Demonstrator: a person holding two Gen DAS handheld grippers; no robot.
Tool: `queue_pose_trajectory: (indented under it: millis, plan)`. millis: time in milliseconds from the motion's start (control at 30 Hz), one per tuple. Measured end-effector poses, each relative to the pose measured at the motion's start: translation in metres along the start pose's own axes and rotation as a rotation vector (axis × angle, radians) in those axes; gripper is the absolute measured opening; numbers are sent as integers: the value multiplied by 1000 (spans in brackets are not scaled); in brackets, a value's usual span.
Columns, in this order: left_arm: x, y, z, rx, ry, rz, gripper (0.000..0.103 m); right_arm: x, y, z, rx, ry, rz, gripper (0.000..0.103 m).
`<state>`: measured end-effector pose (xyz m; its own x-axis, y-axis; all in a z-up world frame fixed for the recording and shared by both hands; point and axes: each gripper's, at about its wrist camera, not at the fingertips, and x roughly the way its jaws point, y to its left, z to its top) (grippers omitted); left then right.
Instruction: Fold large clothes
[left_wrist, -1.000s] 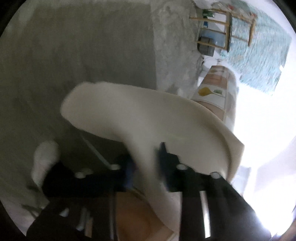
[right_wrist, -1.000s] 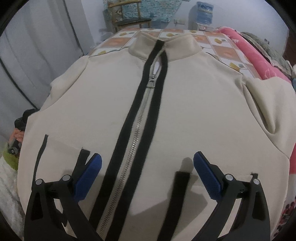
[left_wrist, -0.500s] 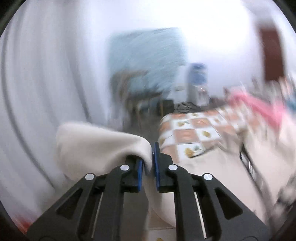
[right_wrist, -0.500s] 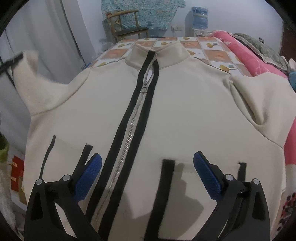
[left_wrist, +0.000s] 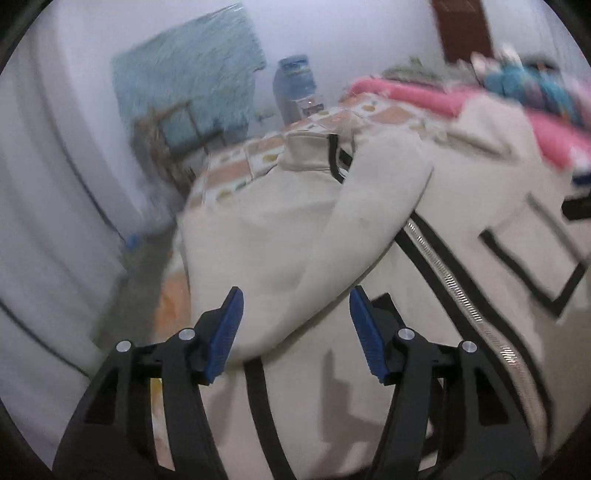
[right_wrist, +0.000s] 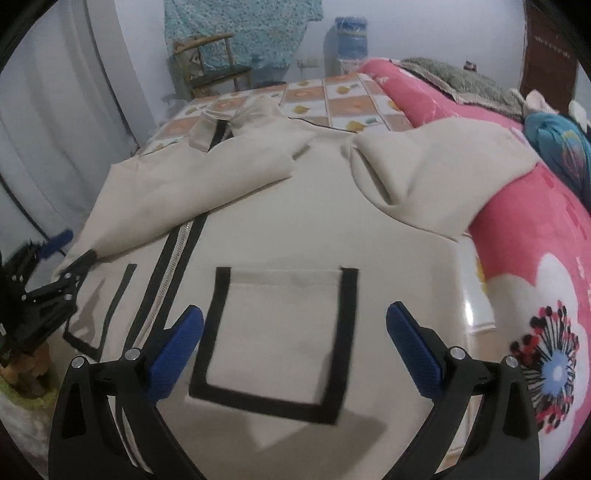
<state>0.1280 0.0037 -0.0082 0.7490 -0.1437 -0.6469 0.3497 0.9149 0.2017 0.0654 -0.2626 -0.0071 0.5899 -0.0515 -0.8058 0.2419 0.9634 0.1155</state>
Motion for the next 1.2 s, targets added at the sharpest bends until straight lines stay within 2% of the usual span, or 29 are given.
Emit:
queue_pose_trajectory:
  millis: [67,133,200,233,300,400,500,600,700,733,800,867,933,1033,1200]
  plan:
    - [-1,14,-5,-87,-4,-38,57,-4,-8,9,25,16,59,96]
    - [14,29,-8,-143,31,-27,57,-6,-10,25,50,22,128,96]
    - [36,34,-12,-180,77,-1,57,-3,-5,49,64,26,190,96]
    - [40,38,-15,-208,85,-16,57,2,2,67,63,27,244,96]
    - [43,40,-21,-248,83,-42,57,13,16,94,46,31,288,96]
    - [50,42,-30,-266,89,-46,57,41,41,133,-18,22,228,93]
    - [58,41,-34,-275,86,-46,57,77,63,159,-54,64,187,85]
    - [58,39,-36,-267,76,-38,57,127,88,185,-119,97,72,77]
    - [57,40,-37,-265,67,-43,58,172,94,202,-141,145,-19,67]
    - [56,40,-38,-266,65,-47,59,180,93,204,-140,158,-41,58]
    - [54,41,-39,-269,60,-54,59,192,90,206,-142,180,-54,50]
    - [53,43,-40,-274,55,-62,59,187,90,205,-145,175,-40,19]
    - [52,44,-41,-281,47,-70,60,177,93,201,-187,155,-49,2]
    - [51,45,-41,-288,43,-76,60,151,89,194,-206,96,-44,2]
    - [42,54,-41,-329,25,-129,60,83,79,173,-193,-30,83,2]
